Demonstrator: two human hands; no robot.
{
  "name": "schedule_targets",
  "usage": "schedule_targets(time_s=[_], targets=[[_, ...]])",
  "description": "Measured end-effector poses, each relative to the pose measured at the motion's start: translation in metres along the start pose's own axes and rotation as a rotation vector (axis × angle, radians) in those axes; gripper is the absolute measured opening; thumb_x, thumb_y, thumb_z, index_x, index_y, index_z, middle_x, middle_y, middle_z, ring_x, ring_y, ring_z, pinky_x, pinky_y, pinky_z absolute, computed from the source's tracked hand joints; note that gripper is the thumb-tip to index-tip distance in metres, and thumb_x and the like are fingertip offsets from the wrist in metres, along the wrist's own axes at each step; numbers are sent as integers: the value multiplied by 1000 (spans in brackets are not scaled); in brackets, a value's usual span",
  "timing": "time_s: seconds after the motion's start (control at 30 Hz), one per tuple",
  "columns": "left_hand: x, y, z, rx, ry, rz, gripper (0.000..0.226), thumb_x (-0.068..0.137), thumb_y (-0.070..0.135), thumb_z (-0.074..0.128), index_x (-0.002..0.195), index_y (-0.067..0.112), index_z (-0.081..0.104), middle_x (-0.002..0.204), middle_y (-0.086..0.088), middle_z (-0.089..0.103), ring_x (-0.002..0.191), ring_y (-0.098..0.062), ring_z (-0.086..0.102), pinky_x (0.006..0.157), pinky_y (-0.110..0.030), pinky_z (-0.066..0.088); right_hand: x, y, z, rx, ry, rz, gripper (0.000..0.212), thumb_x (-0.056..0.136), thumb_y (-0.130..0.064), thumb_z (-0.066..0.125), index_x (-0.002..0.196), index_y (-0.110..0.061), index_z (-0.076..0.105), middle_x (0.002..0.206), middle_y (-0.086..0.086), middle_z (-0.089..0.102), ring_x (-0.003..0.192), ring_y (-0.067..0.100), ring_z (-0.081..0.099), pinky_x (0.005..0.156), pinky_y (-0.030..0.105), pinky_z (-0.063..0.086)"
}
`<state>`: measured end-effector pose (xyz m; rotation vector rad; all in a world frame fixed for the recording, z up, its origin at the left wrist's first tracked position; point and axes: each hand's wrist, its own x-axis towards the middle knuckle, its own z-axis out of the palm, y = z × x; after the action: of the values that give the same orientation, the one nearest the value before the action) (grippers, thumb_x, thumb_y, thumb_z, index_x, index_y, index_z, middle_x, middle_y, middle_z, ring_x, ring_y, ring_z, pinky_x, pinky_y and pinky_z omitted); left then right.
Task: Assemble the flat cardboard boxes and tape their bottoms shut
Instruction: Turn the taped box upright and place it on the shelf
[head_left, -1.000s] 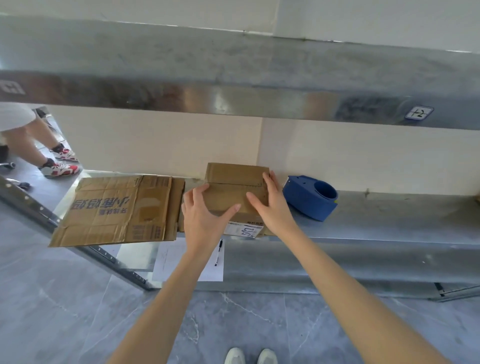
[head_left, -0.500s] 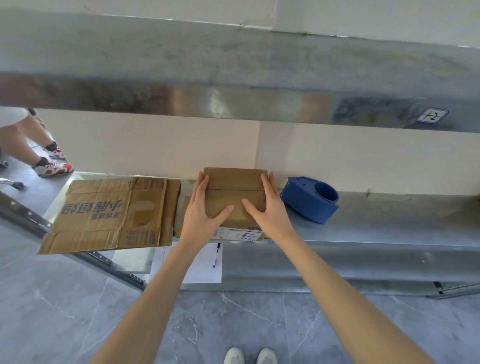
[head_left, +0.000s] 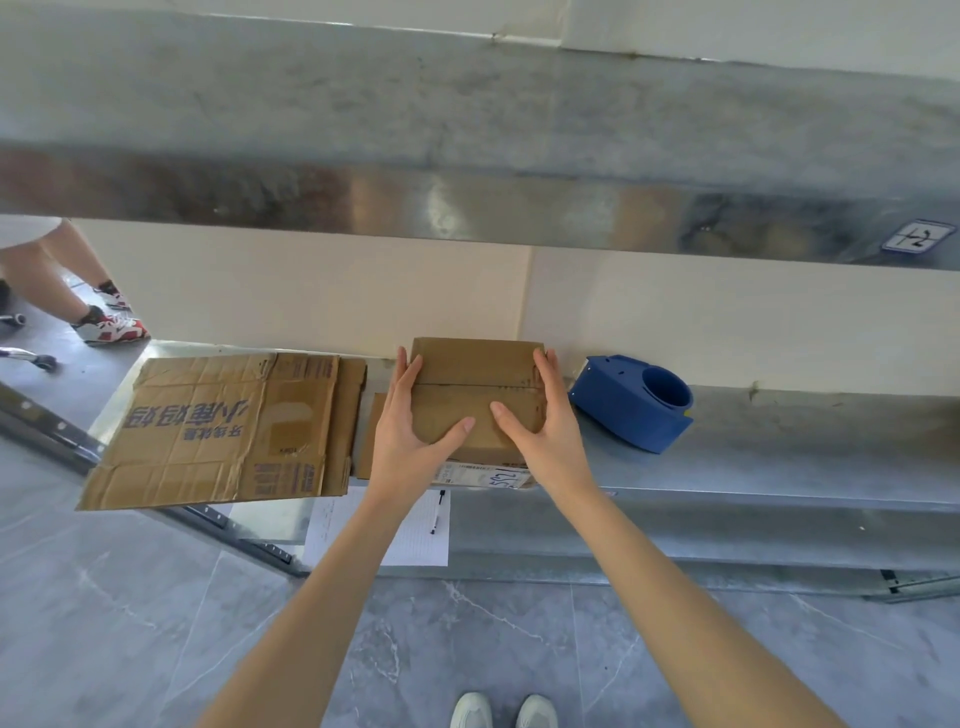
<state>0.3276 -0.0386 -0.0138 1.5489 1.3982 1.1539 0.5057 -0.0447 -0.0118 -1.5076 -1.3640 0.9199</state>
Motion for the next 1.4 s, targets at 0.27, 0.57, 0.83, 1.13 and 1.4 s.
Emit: schedule_targets(time_s=[0.27, 0.57, 0.83, 1.13, 1.4], targets=[[2, -2, 4, -69, 44, -16, 86, 77, 28, 84, 149, 25, 38, 158, 20, 29, 143, 3, 29, 117, -42, 35, 1, 0, 1, 68, 5, 1, 80, 89, -30, 73, 155, -29, 27, 163, -20, 14, 142, -14, 14, 110, 3, 17], [1, 5, 5, -146, 53, -43, 82, 78, 20, 83, 148, 24, 40, 157, 18, 31, 143, 2, 30, 118, -38, 33, 2, -2, -2, 214, -5, 66, 85, 85, -26, 78, 152, -42, 27, 158, -22, 25, 144, -3, 23, 122, 35, 23], [-4, 6, -6, -19, -27, 51, 90, 74, 40, 80, 149, 23, 34, 163, 13, 10, 146, 4, 18, 117, -22, 23, -8, -4, -5, 75, 64, -77, 80, 83, -56, 67, 151, -29, 35, 161, -20, 21, 145, -8, 16, 118, 23, 19], [-14, -1, -18, -42, -60, 50, 93, 73, 47, 82, 149, 31, 32, 148, 21, 37, 139, 2, 33, 110, -13, 30, -8, -3, -22, -1, -34, -77, 64, 87, -50, 69, 144, -41, 42, 161, -16, 20, 145, -9, 14, 121, 33, 20], [-23, -13, -23, 41, -80, 13, 101, 70, 50, 79, 153, 34, 24, 151, 19, 33, 138, 3, 32, 107, -28, 37, -8, 7, -42, -111, -288, -63, 112, 65, -57, 86, 151, -54, 14, 163, -17, 15, 149, 1, 12, 123, 47, 20]])
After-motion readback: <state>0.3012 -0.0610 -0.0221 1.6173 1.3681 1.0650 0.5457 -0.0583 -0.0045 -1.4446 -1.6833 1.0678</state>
